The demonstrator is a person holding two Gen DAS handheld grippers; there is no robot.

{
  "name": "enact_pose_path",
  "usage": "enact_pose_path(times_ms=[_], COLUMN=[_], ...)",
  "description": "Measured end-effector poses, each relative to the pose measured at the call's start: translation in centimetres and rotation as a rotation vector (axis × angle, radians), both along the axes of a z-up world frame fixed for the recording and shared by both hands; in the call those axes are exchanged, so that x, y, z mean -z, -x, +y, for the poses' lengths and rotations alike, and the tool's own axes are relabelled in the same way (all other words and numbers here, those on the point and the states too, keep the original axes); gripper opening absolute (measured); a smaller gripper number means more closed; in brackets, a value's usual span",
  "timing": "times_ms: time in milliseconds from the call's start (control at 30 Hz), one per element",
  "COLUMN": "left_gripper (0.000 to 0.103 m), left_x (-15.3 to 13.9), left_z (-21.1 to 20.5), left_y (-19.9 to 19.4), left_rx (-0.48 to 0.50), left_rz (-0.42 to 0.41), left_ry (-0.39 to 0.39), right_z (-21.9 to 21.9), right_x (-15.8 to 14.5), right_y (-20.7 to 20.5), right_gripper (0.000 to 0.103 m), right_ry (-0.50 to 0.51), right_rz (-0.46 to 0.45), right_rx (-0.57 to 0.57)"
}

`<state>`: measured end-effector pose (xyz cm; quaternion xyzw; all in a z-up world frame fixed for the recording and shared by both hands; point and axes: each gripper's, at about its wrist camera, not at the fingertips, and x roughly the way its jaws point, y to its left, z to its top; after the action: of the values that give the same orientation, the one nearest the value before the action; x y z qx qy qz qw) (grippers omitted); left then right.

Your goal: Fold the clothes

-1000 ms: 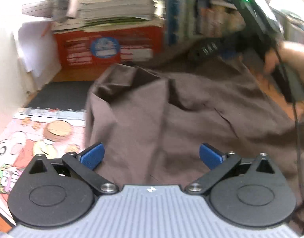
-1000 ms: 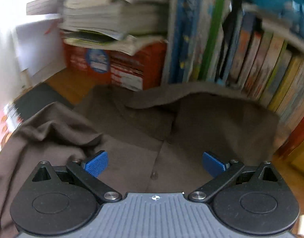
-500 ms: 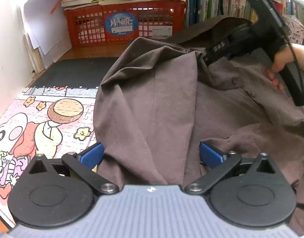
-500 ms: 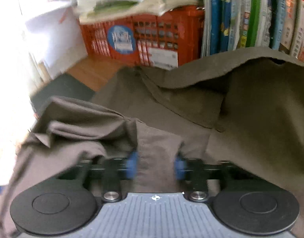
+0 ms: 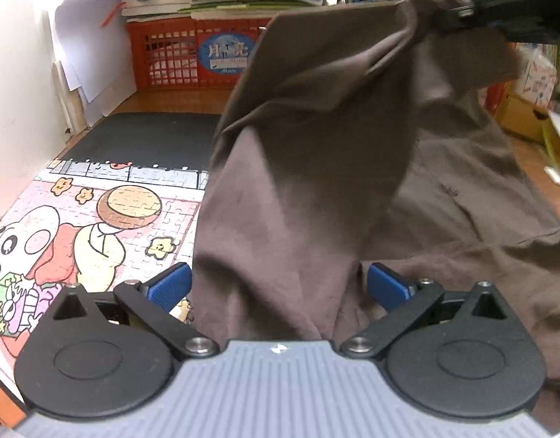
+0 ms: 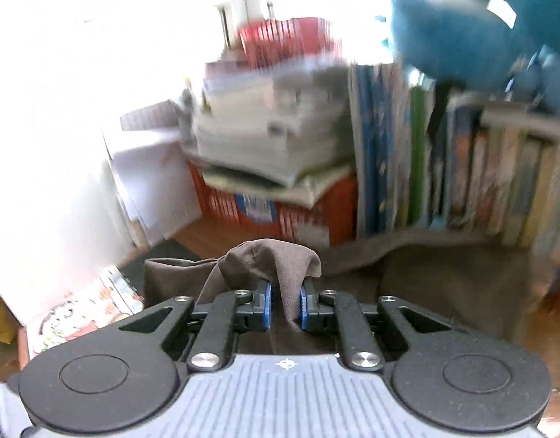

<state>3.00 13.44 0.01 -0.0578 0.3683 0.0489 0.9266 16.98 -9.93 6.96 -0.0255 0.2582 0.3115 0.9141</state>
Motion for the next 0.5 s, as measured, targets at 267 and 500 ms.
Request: enact_pose_path(times_ms=[267, 500], left_gripper=[0.103, 0.103], left_x=[-5.2, -7.6], left_z=[1.7, 0.3], left_y=[3.9, 4.7], left_rx=[0.036, 0.041], left_rz=[-0.111, -0.135], left_ry=[0.133, 0.084], right_z=[-9.6, -17.3], right_x=[-3.7, 1.9], right_y=[10.2, 16.8], right_gripper=[0.016, 0.016], right_ry=[0.076, 0.164], right_rz=[-0.113, 0.025], right_rx=[0.126, 0.259])
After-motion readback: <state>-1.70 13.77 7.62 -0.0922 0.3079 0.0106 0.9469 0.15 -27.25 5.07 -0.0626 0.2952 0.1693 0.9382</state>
